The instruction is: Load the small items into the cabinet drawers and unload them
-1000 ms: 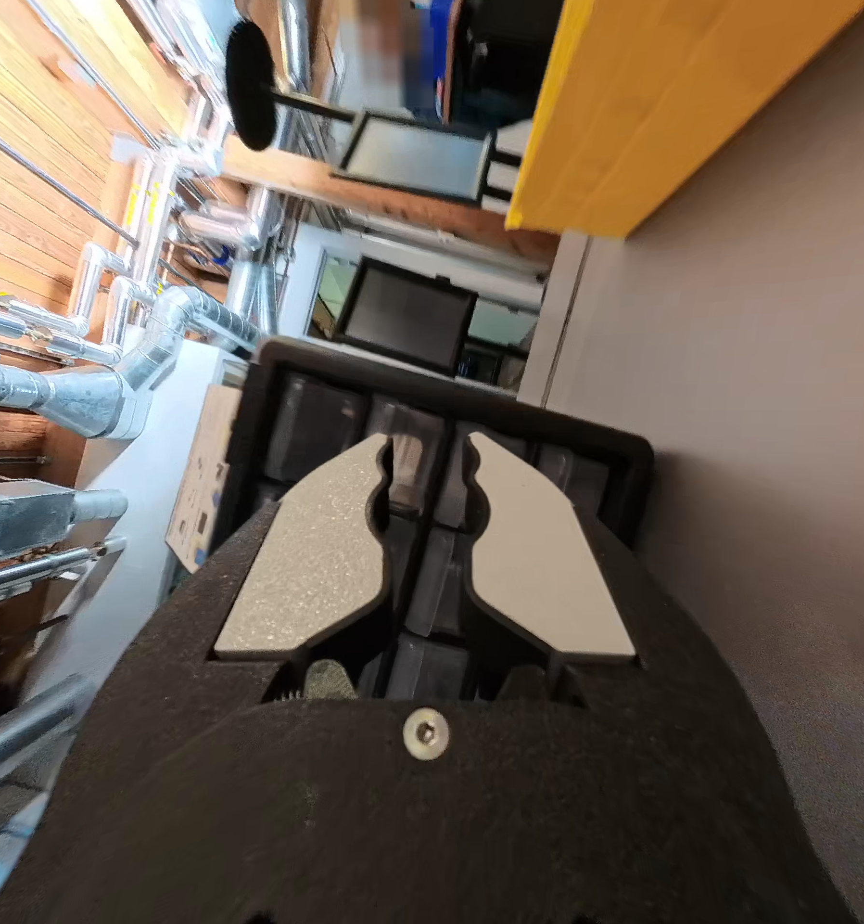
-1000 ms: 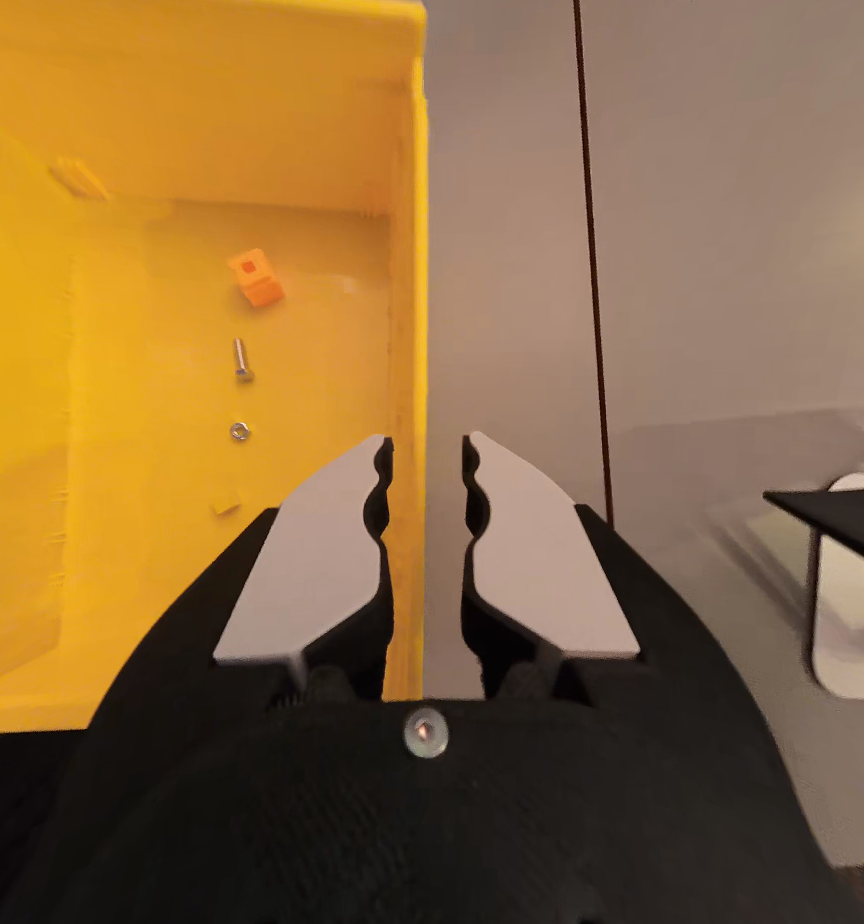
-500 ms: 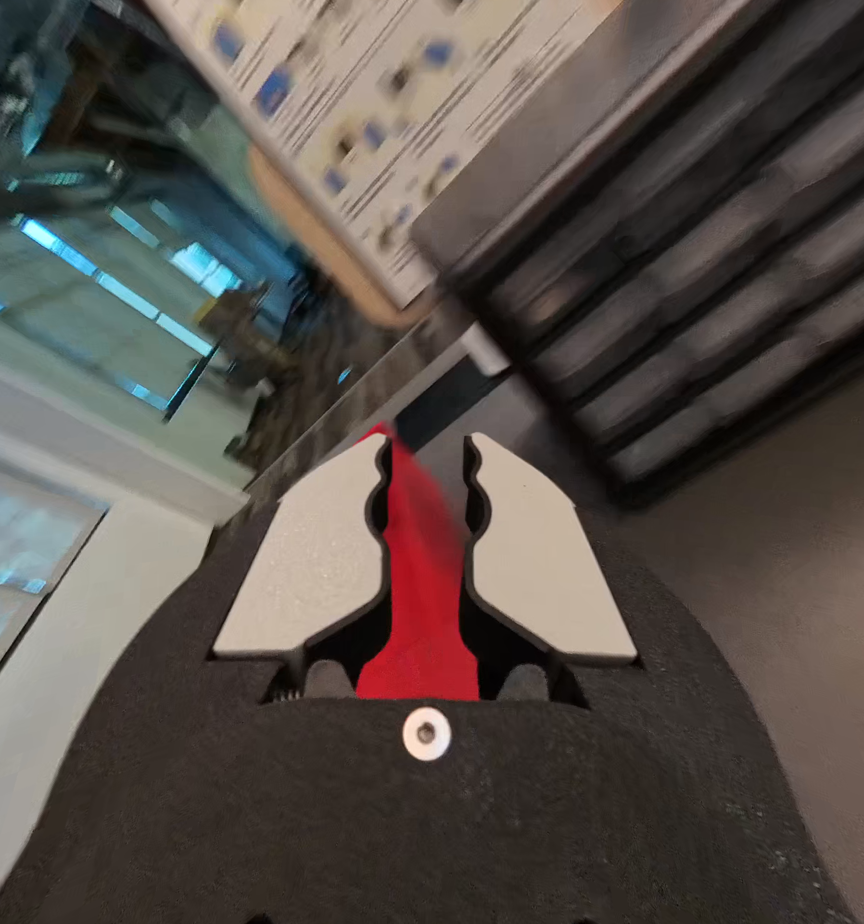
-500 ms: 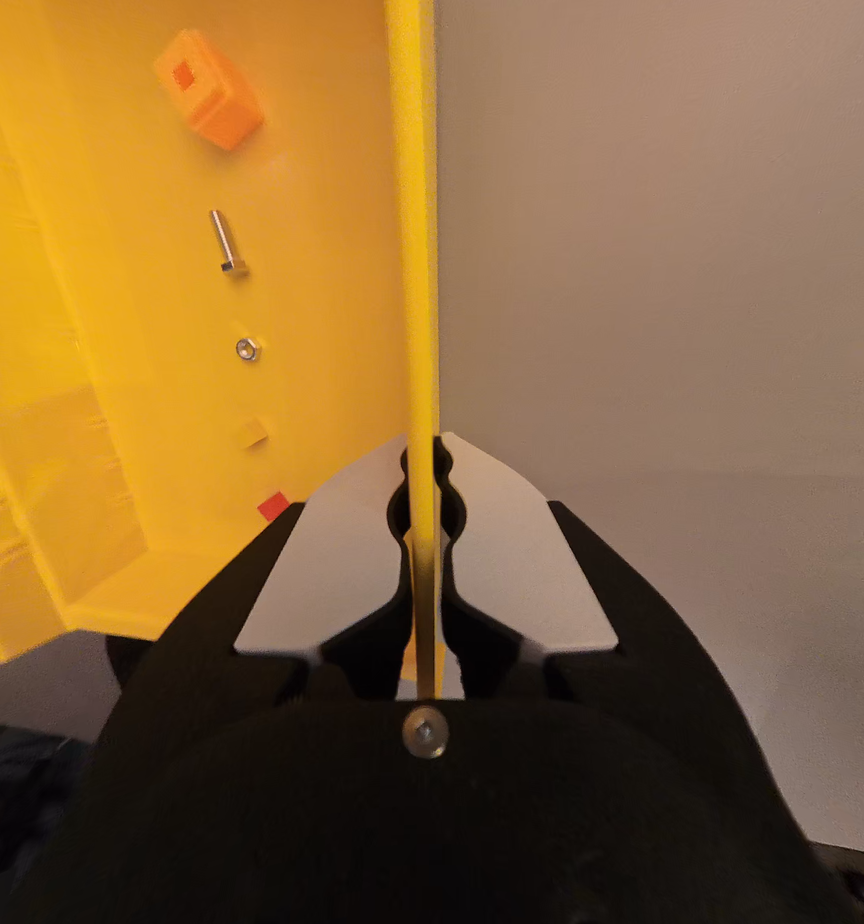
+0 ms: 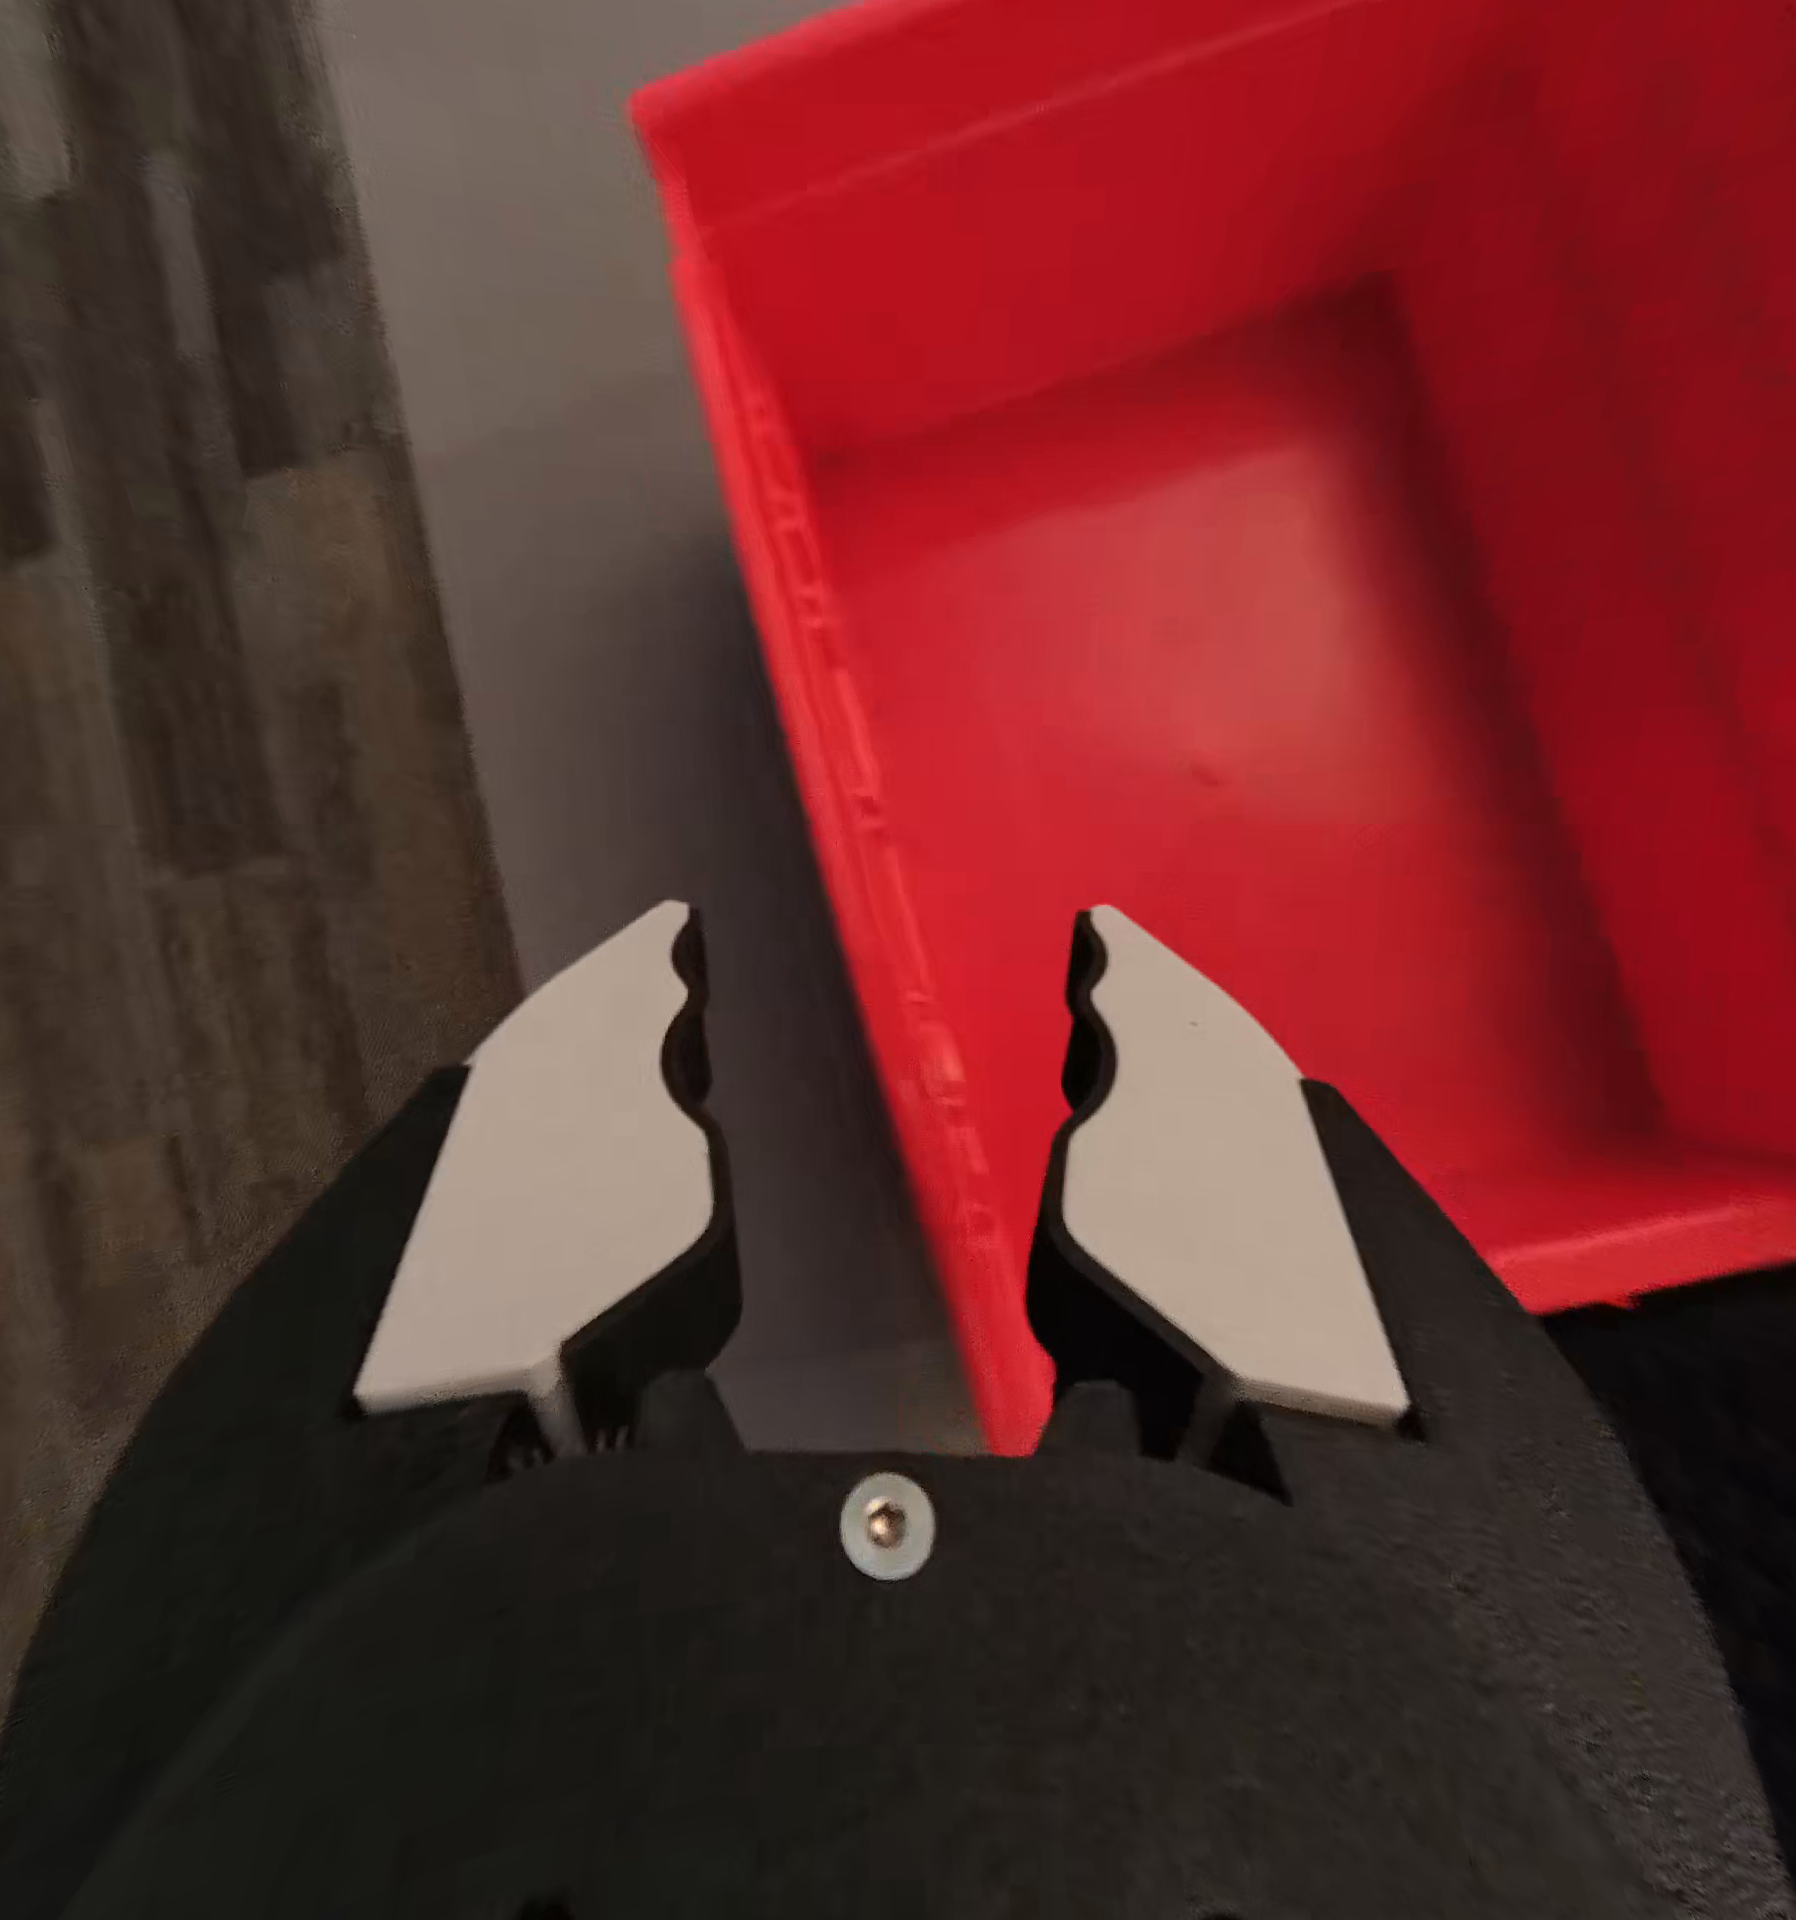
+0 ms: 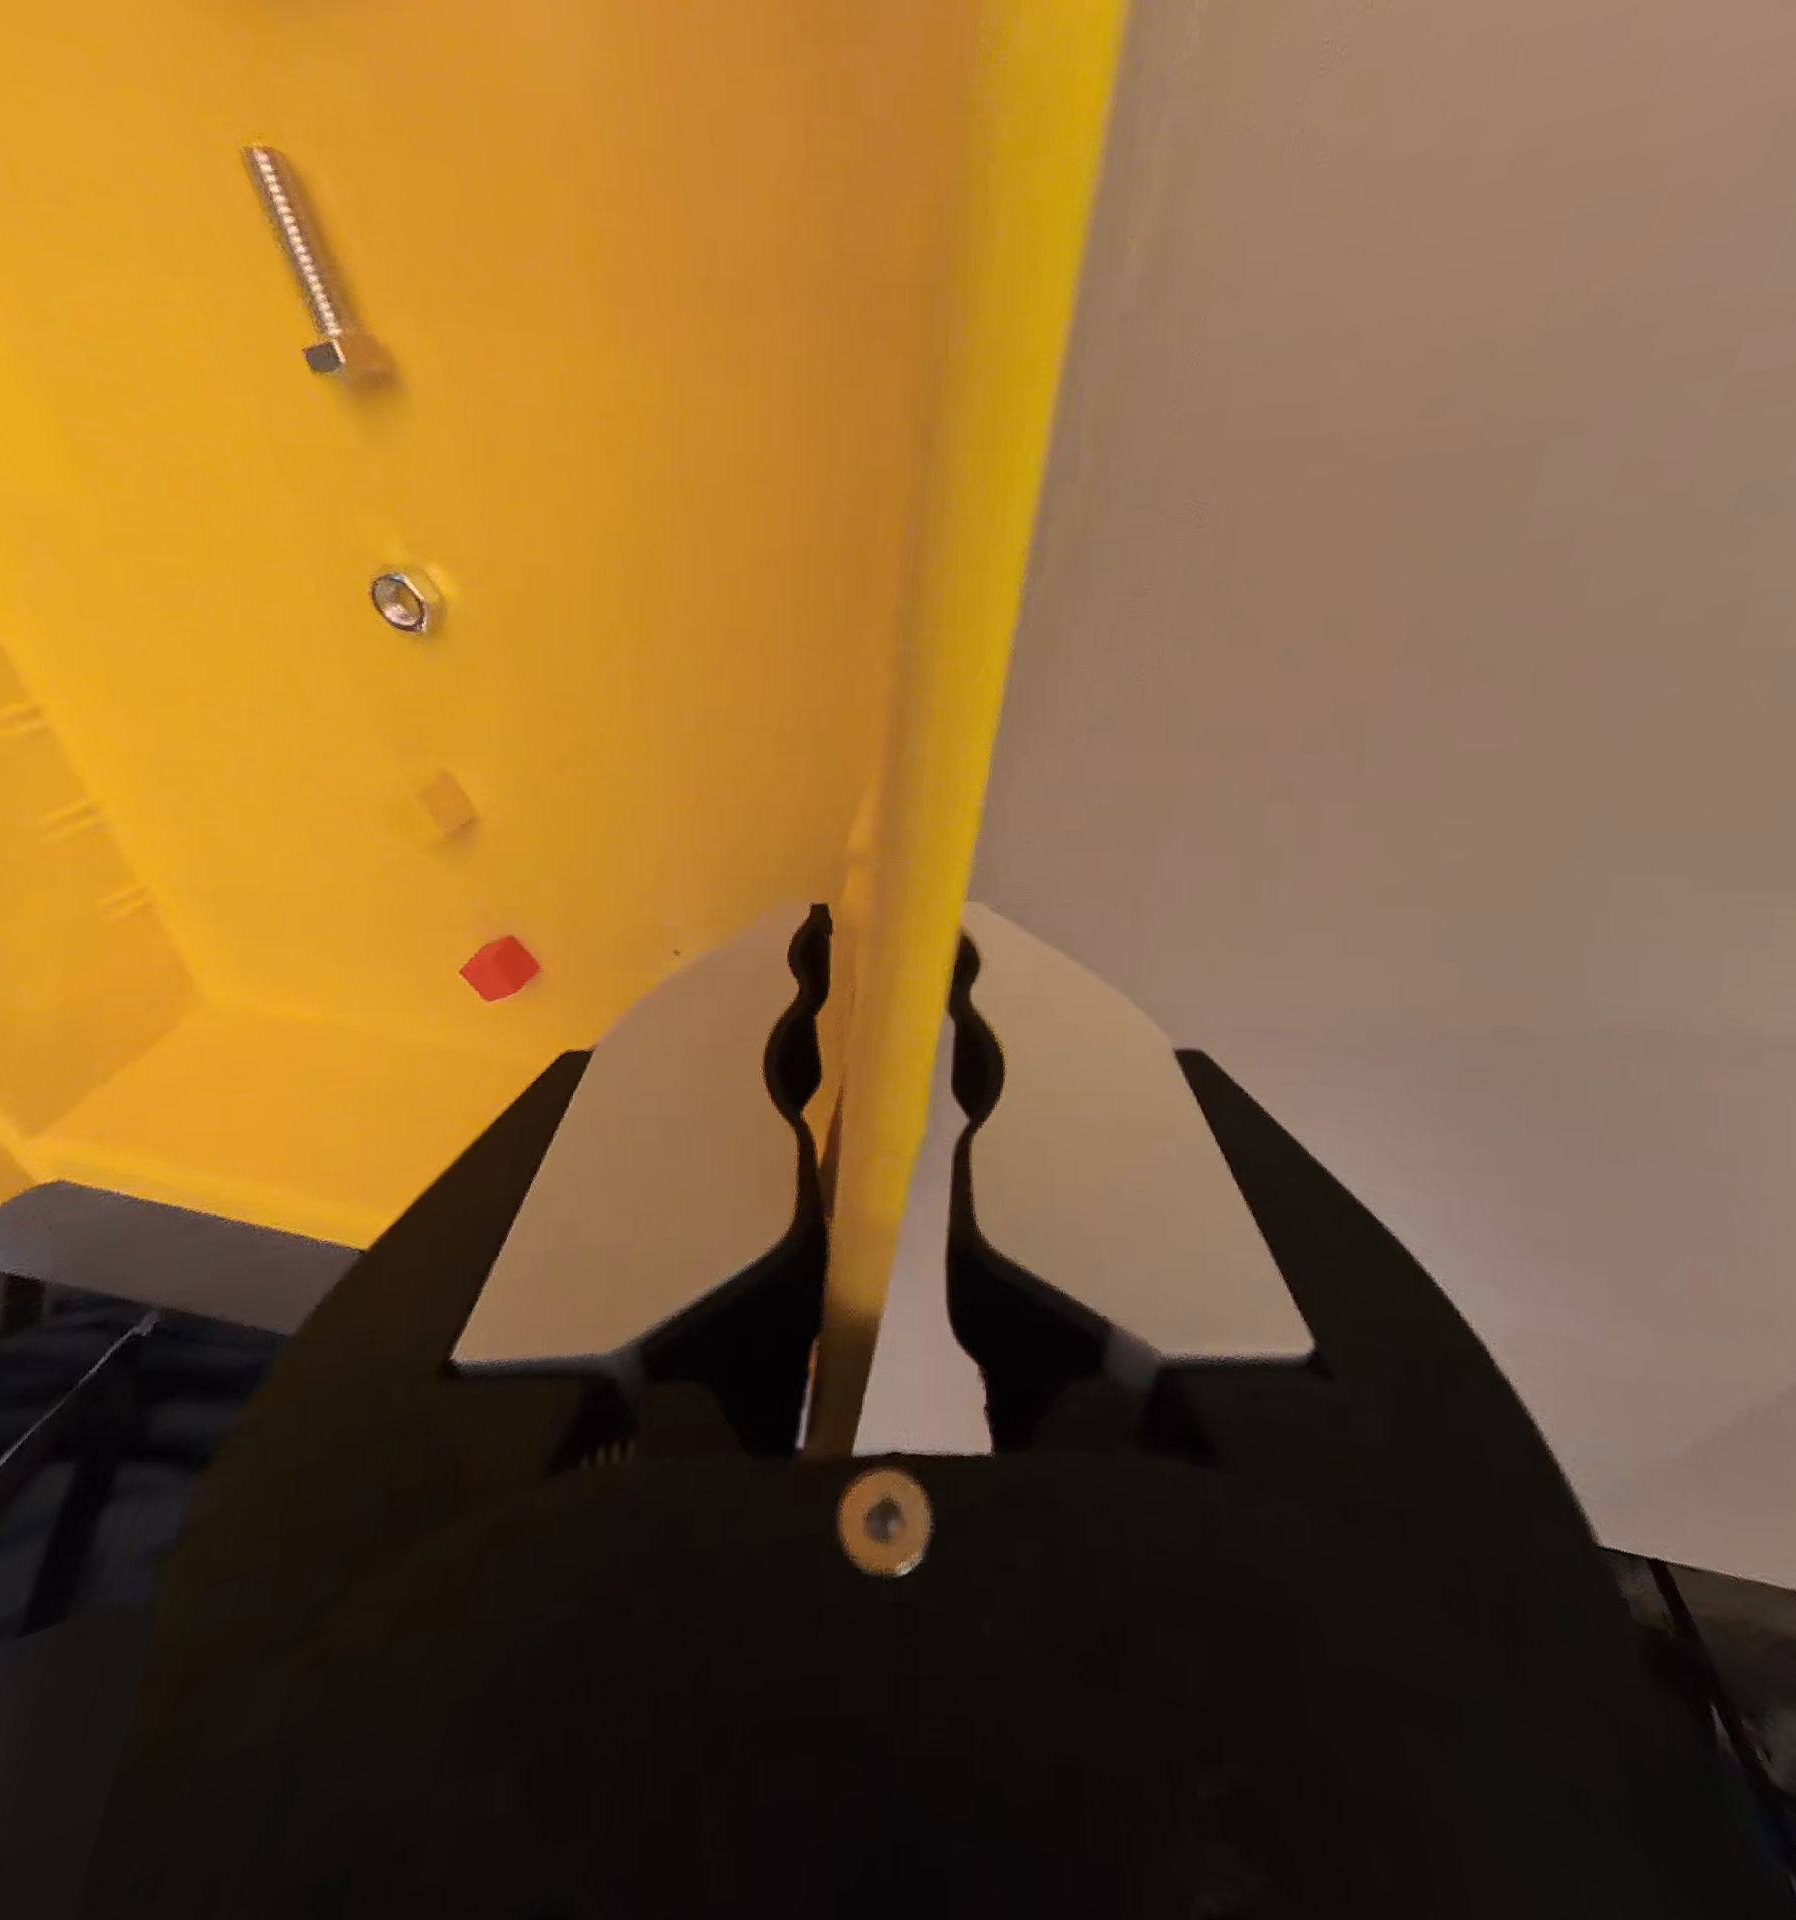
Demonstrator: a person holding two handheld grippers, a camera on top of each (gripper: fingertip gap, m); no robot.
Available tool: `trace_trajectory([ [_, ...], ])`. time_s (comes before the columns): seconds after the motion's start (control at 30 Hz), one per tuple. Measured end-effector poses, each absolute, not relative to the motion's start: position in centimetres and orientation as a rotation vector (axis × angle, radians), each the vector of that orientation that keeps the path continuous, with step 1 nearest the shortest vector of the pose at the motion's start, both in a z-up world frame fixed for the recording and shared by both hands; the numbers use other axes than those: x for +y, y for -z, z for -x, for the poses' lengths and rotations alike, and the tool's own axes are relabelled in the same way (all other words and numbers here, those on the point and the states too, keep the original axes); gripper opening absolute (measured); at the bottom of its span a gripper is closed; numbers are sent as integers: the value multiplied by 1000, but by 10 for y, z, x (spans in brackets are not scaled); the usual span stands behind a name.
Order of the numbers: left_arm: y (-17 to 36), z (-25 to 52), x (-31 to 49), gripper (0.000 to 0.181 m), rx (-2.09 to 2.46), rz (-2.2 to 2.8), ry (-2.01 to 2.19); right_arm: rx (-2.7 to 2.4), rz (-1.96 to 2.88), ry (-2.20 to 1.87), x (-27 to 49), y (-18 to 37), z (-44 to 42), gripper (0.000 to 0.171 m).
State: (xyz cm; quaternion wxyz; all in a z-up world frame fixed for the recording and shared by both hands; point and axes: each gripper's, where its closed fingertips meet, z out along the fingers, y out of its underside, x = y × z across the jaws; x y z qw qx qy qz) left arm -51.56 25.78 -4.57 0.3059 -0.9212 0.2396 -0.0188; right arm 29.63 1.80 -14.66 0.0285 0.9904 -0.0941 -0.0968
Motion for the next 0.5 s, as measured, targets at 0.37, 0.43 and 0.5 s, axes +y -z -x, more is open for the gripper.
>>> trace_trajectory([
  [0.37,107,515,254,9,726,2819,160,-220,-3003,351,16,145,-295,4],
  [0.43,111,515,253,9,751,2830,145,-229,-3000,373,11,144,-298,4],
  [0.5,110,515,254,7,740,2834,177,-234,-2997,427,7,143,-298,4],
])
